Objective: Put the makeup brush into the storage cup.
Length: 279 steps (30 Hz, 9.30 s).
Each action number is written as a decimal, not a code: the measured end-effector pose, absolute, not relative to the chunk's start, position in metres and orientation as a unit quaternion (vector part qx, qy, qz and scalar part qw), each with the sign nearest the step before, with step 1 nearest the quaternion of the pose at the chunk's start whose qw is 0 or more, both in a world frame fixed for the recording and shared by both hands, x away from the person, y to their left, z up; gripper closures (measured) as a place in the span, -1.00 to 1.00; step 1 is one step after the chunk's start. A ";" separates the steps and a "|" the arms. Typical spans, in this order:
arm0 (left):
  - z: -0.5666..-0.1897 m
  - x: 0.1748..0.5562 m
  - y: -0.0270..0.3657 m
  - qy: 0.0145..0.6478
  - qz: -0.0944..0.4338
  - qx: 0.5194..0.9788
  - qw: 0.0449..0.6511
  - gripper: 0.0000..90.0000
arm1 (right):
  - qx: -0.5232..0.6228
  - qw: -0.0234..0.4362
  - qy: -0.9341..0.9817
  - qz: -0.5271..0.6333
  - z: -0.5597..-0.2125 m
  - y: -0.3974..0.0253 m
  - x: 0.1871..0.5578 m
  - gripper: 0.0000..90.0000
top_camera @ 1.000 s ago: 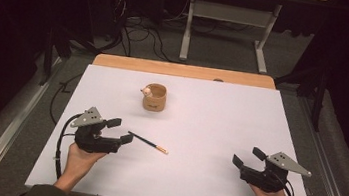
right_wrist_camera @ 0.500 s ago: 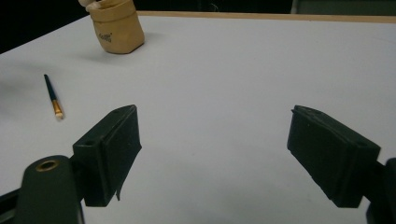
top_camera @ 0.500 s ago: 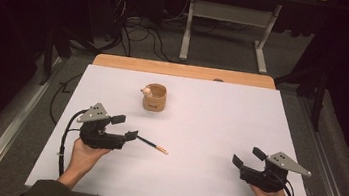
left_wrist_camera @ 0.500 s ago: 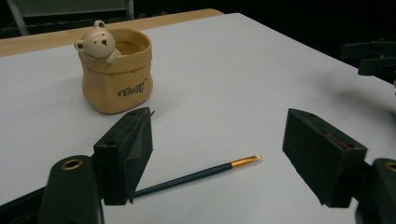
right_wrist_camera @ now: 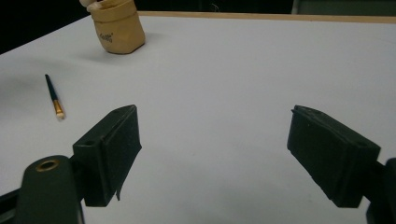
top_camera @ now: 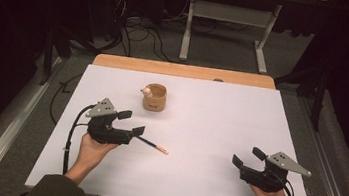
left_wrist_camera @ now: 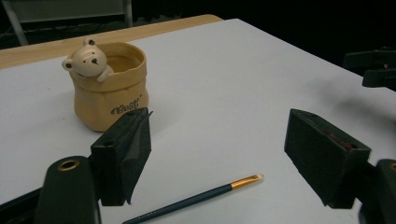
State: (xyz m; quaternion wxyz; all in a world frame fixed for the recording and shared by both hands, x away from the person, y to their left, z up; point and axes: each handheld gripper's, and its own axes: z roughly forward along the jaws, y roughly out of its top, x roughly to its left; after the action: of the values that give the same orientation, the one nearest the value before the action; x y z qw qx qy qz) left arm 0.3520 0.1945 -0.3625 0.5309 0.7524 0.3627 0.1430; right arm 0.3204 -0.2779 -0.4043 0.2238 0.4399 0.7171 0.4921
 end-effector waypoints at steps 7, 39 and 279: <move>-0.362 0.357 0.187 0.360 0.142 0.753 0.533 -0.48 | 0.439 0.223 0.717 0.493 -0.404 -0.278 0.320 -0.58; -0.363 0.383 0.157 0.356 0.132 0.754 0.536 -0.47 | 0.436 0.218 0.722 0.492 -0.405 -0.276 0.321 -0.58; -0.398 0.413 0.090 0.272 0.021 0.956 0.111 0.57 | 0.444 0.208 0.719 0.492 -0.408 -0.272 0.325 -0.62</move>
State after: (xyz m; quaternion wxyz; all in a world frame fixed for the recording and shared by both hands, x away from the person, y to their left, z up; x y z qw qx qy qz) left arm 0.4132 0.0905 -0.3985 0.1109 0.9557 0.2719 0.0207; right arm 0.3249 -0.2719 -0.4080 0.2084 0.4445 0.7191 0.4919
